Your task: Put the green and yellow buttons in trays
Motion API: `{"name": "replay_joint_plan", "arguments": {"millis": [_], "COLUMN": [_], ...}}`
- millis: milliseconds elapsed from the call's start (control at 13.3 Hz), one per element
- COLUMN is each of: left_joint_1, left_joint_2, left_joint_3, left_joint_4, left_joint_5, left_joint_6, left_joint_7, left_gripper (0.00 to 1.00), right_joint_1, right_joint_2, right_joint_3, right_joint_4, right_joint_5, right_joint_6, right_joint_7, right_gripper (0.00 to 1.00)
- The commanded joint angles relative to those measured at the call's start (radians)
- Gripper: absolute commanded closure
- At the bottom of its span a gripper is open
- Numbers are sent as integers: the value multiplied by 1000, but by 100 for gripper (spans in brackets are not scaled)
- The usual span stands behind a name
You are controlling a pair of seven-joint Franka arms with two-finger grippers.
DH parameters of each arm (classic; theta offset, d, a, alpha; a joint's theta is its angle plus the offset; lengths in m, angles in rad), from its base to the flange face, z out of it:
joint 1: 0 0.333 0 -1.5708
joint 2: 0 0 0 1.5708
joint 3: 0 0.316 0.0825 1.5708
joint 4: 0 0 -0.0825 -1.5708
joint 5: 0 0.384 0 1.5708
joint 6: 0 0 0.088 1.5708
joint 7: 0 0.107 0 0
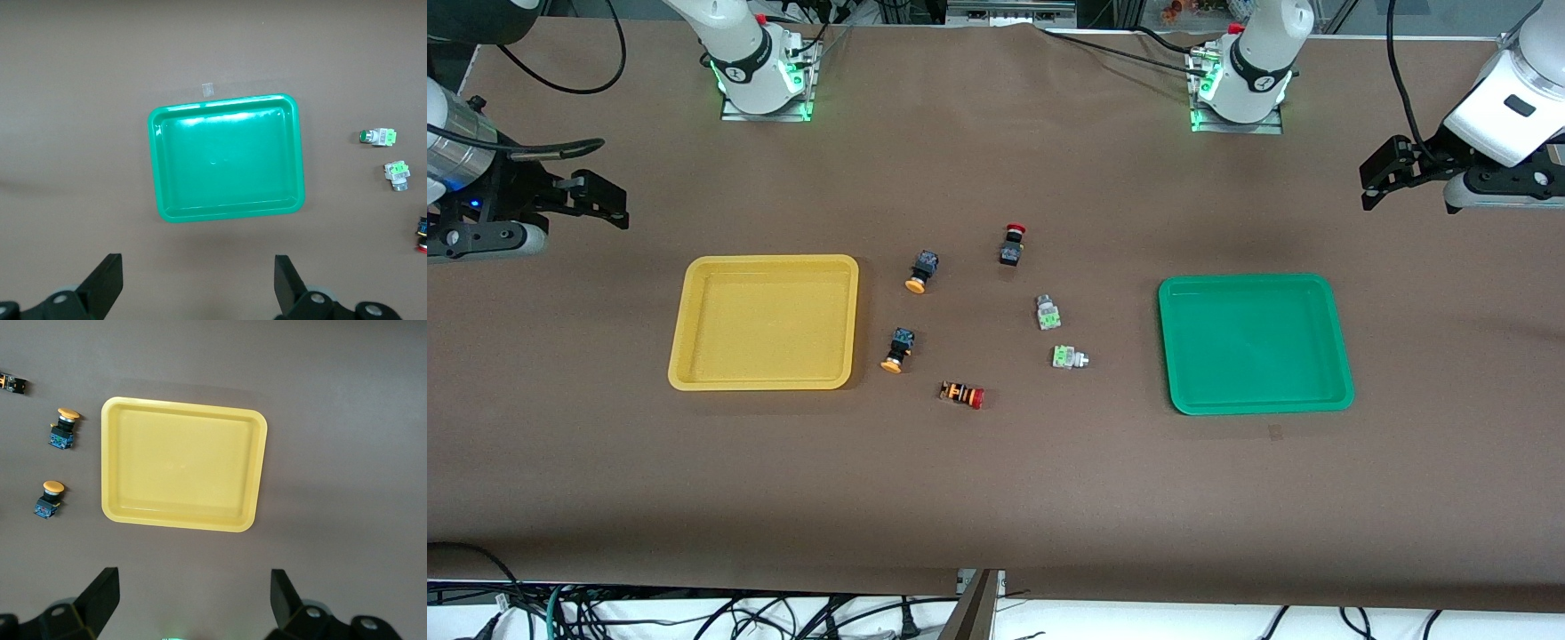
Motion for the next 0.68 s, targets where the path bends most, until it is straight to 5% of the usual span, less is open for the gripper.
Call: {"name": "replay_joint_plan", "arguments": {"millis": [0, 301, 602], "left_joint_1": [4, -15, -42], "left_joint_2": [14, 60, 251], "left_joint_3": [-1, -12, -98], "left_joint_4": [40, 39, 104], "left_joint_5": [-27, -66, -100], "left_joint_6": [-31, -34, -22], "left_joint_7": [21, 22, -1], "left_gripper": [0, 0, 0], "right_joint_1": [0, 0, -1], "right_joint_2": [17, 19, 19], "right_joint_3": [0, 0, 0], "right_joint_4": [39, 39, 38], "right_joint_5": [-16, -15, -15], "right_joint_6": [-29, -26, -19], "right_joint_7": [-7, -7, -5], "right_gripper": [0, 0, 0]}}
